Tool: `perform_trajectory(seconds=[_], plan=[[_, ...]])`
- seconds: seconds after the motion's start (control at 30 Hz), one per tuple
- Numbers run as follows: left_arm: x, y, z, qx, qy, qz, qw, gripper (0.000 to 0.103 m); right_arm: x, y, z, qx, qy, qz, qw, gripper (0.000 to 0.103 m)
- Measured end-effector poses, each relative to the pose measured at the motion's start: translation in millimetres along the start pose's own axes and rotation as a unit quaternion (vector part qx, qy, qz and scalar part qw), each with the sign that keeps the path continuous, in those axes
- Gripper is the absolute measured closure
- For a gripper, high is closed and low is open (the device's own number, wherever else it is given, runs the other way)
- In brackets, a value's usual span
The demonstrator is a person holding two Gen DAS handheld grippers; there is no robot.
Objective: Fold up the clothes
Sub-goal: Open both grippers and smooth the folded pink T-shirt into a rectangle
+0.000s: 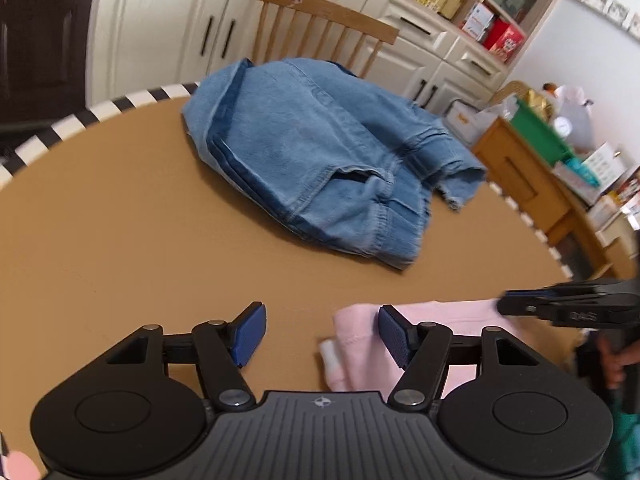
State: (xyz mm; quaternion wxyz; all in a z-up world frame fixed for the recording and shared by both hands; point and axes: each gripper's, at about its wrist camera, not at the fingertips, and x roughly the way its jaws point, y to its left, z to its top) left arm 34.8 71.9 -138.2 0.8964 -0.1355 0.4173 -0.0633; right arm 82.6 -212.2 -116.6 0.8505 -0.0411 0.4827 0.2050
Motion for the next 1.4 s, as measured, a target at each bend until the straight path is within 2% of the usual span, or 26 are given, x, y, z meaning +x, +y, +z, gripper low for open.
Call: perform_trajectory(seconds=[0.1,0.2,0.23,0.33,0.6,0.7,0.77,0.93,1.0,1.1,1.23,1.4], plan=[[-0.8,-1.3,2.3,0.003,-0.008,0.045,0.9989,0.038,-22.4,0.6,-9.9,-0.001,-0.014,-0.025,1.0,0.063],[-10.7,4.7,1.2,-0.017,-0.021,0.074,0.9969,0.038,-47.4,16.5,-45.4,0.022,-0.034,-0.008,0.999,0.063],[-17.4,5.9,-0.8,-0.025,-0.023,0.07,0.997,0.038,-55.2,22.7,-58.4,0.029,-0.04,0.0,0.999,0.063],[-50.7,1.4,-15.1,-0.039,-0.025,0.023,0.9986,0.038,-78.7,41.3,-97.5,0.051,-0.058,0.022,0.997,0.062],[-150.7,-43.8,-116.1,-0.056,0.015,-0.022,0.9981,0.034,-139.4,87.7,-198.7,0.109,-0.1,0.082,0.986,0.062],[-169.7,-55.2,-148.4,-0.054,0.028,-0.024,0.9979,0.029,-155.3,86.2,-218.5,0.124,-0.102,0.093,0.983,0.06],[-173.8,-59.0,-164.7,-0.055,0.036,-0.012,0.9978,0.028,-163.3,83.5,-229.0,0.129,-0.101,0.092,0.982,0.06],[-187.6,-60.3,-188.8,-0.079,0.045,-0.008,0.9958,0.027,-176.1,83.7,-251.5,0.141,-0.101,0.094,0.98,0.058],[-191.0,-57.4,-193.4,-0.089,0.052,-0.01,0.9946,0.027,-176.6,87.1,-256.3,0.142,-0.103,0.092,0.98,0.058],[-193.8,-51.2,-192.2,-0.091,0.058,-0.016,0.994,0.026,-176.1,88.1,-261.8,0.182,-0.104,0.097,0.973,0.053],[-184.9,-40.5,-175.1,-0.066,0.067,-0.029,0.9951,0.025,-170.6,89.1,-271.3,0.263,-0.107,0.107,0.953,0.052],[-158.7,-16.9,-138.3,-0.005,0.092,-0.068,0.9934,0.025,-157.0,105.2,-282.5,0.356,-0.116,0.086,0.923,0.05]])
